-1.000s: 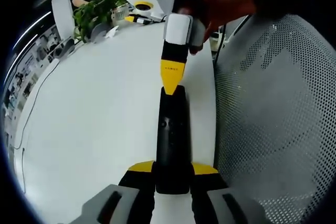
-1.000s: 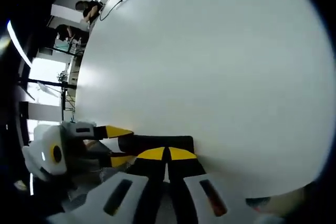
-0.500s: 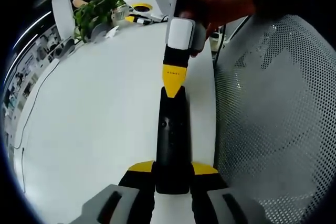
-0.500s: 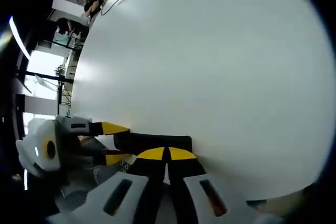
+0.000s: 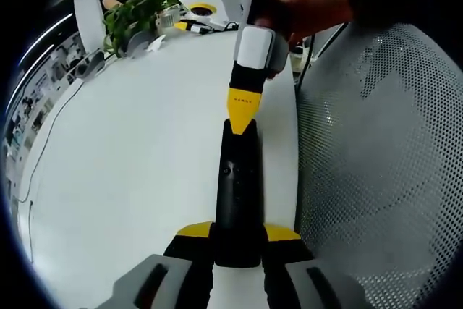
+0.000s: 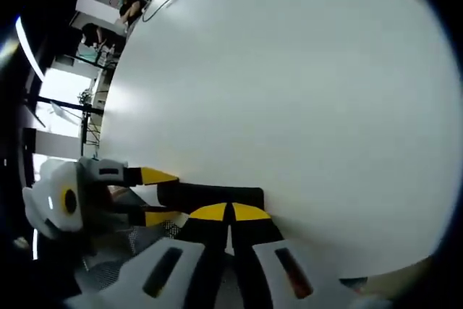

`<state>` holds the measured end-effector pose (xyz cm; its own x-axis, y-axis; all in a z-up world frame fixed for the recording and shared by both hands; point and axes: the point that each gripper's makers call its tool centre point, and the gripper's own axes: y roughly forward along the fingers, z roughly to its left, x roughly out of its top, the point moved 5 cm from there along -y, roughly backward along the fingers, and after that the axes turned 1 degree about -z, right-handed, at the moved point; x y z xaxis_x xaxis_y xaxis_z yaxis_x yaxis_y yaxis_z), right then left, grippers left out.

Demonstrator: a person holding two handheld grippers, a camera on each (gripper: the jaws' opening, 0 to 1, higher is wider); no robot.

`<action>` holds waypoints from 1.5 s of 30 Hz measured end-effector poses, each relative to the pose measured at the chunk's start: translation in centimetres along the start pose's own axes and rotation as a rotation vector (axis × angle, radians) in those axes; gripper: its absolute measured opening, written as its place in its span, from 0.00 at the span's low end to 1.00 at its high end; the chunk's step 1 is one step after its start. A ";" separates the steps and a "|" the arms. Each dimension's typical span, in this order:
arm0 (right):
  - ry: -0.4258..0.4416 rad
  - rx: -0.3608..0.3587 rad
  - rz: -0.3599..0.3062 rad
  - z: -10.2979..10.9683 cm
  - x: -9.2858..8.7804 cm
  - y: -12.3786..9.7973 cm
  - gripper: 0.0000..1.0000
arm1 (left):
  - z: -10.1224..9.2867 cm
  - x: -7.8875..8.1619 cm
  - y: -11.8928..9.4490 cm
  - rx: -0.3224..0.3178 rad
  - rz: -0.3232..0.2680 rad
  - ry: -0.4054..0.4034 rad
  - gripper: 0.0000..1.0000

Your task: Press the specified remote control buttons in sequence, fully releasing each button before pressing the next.

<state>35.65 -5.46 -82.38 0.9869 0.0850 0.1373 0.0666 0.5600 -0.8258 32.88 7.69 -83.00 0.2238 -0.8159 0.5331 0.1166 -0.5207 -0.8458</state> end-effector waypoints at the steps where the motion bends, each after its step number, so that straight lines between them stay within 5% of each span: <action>1: 0.002 0.002 0.002 0.0 0.0 0.0 0.00 | 0.0 0.0 0.0 0.000 -0.001 -0.001 0.25; 13: 0.027 -0.024 0.003 -1.0 0.1 -0.7 0.00 | 0.1 0.1 0.1 0.001 -0.004 -0.006 0.25; 18: 0.041 0.052 -0.022 0.4 0.5 -0.5 0.00 | 0.0 0.1 0.1 0.004 -0.001 0.005 0.25; 23: 0.036 0.044 0.002 0.2 0.3 -0.2 0.00 | 0.1 0.1 0.1 0.003 -0.004 0.002 0.25; 38: -0.077 -0.051 0.023 0.3 0.1 0.0 0.00 | 0.0 0.1 0.0 0.004 -0.002 0.000 0.25; 45: -0.061 -0.077 0.032 0.4 0.1 0.0 0.00 | 0.0 0.1 0.0 0.003 -0.005 -0.001 0.25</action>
<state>35.72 -5.17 -82.14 0.9780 0.1533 0.1414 0.0487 0.4911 -0.8697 32.94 7.63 -82.99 0.2242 -0.8132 0.5371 0.1210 -0.5236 -0.8433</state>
